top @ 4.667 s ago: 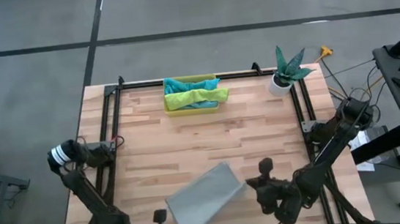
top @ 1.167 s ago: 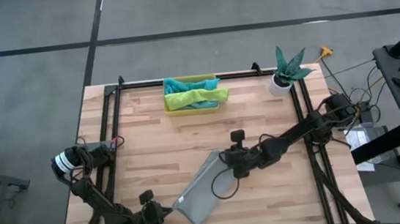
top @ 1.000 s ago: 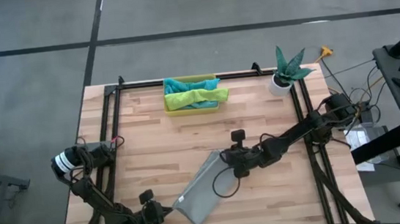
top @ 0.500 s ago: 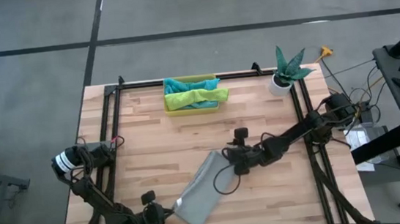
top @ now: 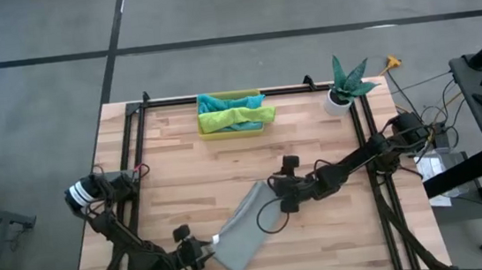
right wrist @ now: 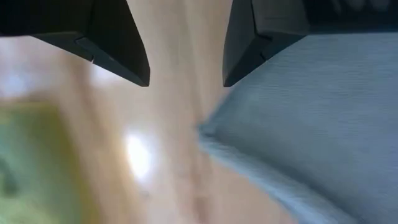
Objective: Roll microfiber towels into tight, uniform cylinder then place into a basket
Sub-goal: Roll the gray towel
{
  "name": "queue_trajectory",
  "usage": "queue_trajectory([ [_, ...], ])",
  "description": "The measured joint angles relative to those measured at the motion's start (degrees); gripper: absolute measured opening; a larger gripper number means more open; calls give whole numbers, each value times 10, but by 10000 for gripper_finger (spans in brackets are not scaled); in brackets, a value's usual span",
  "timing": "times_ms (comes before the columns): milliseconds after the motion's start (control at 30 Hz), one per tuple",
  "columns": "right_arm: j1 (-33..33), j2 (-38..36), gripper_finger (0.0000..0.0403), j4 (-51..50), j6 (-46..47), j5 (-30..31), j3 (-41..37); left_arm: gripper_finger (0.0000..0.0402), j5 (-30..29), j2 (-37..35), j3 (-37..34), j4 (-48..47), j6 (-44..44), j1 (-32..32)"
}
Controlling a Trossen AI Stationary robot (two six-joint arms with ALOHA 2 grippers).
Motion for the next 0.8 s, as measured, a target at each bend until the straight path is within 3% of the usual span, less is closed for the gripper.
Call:
queue_trajectory([
  [200, 1, 0, 199, -2, 26, -131, 0, 179, -6, 0, 0, -1, 0, 7],
  [500, 2, 0, 199, -23, 60, -126, 0, 188, -14, -2, 2, -1, -5, 5],
  [800, 15, -19, 198, -117, 107, -123, 10, 187, 9, -6, 3, -36, 1, 3],
])
